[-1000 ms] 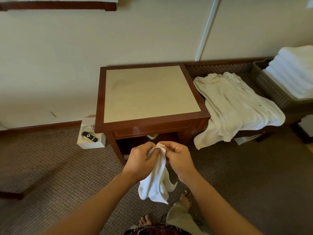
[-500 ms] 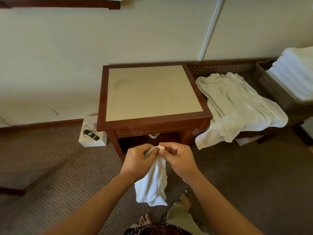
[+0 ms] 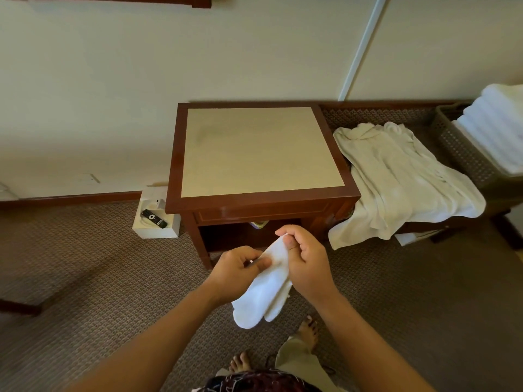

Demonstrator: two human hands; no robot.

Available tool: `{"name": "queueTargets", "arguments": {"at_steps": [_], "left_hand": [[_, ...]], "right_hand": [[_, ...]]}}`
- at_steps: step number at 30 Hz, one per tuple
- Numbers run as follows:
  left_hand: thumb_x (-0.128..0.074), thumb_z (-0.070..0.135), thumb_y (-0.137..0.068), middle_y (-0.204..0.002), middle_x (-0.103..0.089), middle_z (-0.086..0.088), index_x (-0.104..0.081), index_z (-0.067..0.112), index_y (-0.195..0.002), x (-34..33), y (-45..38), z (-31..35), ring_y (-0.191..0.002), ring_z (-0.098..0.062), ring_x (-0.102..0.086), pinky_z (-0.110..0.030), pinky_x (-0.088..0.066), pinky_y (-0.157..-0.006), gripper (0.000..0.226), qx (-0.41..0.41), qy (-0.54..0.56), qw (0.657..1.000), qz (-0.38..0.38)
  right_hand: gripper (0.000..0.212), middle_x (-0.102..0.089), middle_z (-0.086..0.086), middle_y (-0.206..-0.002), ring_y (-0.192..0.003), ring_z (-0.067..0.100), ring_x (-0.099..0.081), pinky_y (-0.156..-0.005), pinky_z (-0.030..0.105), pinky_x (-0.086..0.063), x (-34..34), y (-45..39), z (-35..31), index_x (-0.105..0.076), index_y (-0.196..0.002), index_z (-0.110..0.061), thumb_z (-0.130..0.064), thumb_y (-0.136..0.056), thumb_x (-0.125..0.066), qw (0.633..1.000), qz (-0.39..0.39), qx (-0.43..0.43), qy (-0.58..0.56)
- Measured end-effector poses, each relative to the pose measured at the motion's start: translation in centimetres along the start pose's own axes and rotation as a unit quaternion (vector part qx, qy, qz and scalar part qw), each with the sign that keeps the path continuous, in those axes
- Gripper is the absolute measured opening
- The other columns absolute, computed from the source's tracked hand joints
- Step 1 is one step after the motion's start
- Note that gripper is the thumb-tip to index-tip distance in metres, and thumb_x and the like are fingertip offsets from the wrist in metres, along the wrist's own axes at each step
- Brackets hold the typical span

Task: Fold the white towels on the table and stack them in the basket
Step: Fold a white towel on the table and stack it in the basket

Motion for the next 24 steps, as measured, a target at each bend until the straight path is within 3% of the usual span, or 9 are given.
{"name": "queueTargets", "arguments": {"at_steps": [2,5,8,10,12,15,20,24], "left_hand": [[-0.069,0.037,-0.096,-0.101,-0.062,0.017,-0.076,0.031,-0.087,-0.6,-0.2,-0.9,-0.086,-0.001,-0.059,-0.03,-0.05,-0.08,0.013,-0.003,0.0,1.0,-0.008],[-0.07,0.04,-0.095,-0.141,-0.05,0.021,-0.082,0.029,-0.099,-1.4,-0.6,-1.4,-0.12,0.0,-0.055,-0.038,-0.052,-0.099,0.017,-0.03,0.02,0.999,0.001],[-0.066,0.047,-0.096,-0.156,-0.041,0.023,-0.082,0.03,-0.096,-2.3,-0.8,-0.1,-0.135,-0.005,-0.051,-0.043,-0.049,-0.103,0.024,-0.097,0.029,0.995,-0.022],[-0.065,0.039,-0.099,-0.148,-0.051,0.023,-0.082,0.025,-0.096,-2.9,-0.7,0.9,-0.131,-0.005,-0.055,-0.045,-0.051,-0.098,0.022,-0.121,0.042,0.991,-0.026],[-0.065,0.033,-0.1,-0.127,-0.065,0.023,-0.081,0.024,-0.096,-3.2,-0.6,1.5,-0.117,-0.005,-0.062,-0.045,-0.054,-0.092,0.018,-0.109,0.05,0.993,-0.011],[-0.068,0.035,-0.098,-0.105,-0.068,0.015,-0.08,0.025,-0.092,-3.2,-0.3,1.5,-0.098,-0.011,-0.067,-0.045,-0.055,-0.082,0.016,-0.099,0.062,0.993,0.024],[-0.072,0.033,-0.095,-0.1,-0.066,0.014,-0.08,0.028,-0.094,-3.2,0.0,-0.5,-0.096,-0.011,-0.066,-0.034,-0.054,-0.078,0.01,-0.118,0.031,0.991,0.062],[-0.067,0.03,-0.096,-0.103,-0.066,0.016,-0.079,0.017,-0.1,-3.6,-0.4,-3.9,-0.096,-0.007,-0.065,-0.031,-0.054,-0.082,0.018,-0.117,-0.036,0.991,0.058]], "right_hand": [[0.025,-0.069,-0.014,-0.109,-0.108,0.004,-0.063,-0.09,0.011,-0.044,0.7,-0.7,-0.5,-0.07,-0.113,-0.015,-0.004,-0.105,-0.049,0.999,-0.025,0.019,0.006],[0.027,-0.068,-0.017,-0.114,-0.114,0.003,-0.061,-0.096,0.014,-0.044,1.9,-1.8,-1.4,-0.069,-0.113,-0.018,-0.002,-0.104,-0.05,0.996,-0.077,0.039,0.02],[0.028,-0.068,-0.017,-0.116,-0.118,0.005,-0.06,-0.097,0.014,-0.042,2.9,-2.5,-2.2,-0.069,-0.114,-0.019,-0.002,-0.104,-0.049,0.993,-0.117,0.027,0.017],[0.03,-0.068,-0.017,-0.114,-0.116,0.007,-0.061,-0.094,0.014,-0.044,3.5,-2.8,-2.8,-0.068,-0.114,-0.02,-0.001,-0.104,-0.048,0.992,-0.125,0.022,0.005],[0.03,-0.069,-0.017,-0.112,-0.111,0.01,-0.063,-0.09,0.02,-0.049,4.1,-3.0,-3.2,-0.068,-0.115,-0.021,-0.001,-0.104,-0.049,0.993,-0.118,0.021,0.002],[0.028,-0.068,-0.017,-0.109,-0.105,0.013,-0.064,-0.088,0.028,-0.052,4.7,-3.0,-3.4,-0.067,-0.115,-0.021,-0.001,-0.104,-0.05,0.994,-0.105,0.019,0.001],[0.027,-0.067,-0.011,-0.099,-0.086,0.025,-0.063,-0.079,0.042,-0.05,5.2,-2.7,-3.7,-0.068,-0.114,-0.022,-0.003,-0.103,-0.052,0.996,-0.086,0.012,-0.006],[0.027,-0.065,-0.001,-0.09,-0.079,0.039,-0.059,-0.073,0.051,-0.047,5.3,-2.6,-4.3,-0.068,-0.113,-0.024,-0.003,-0.104,-0.052,0.997,-0.072,0.013,-0.029]]}}
Point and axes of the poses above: each hand's wrist, its own y-axis away from the middle knuckle, its own x-axis out of the back of the hand, z = x × y, the point moved 3 cm from there along -y, towards the middle knuckle
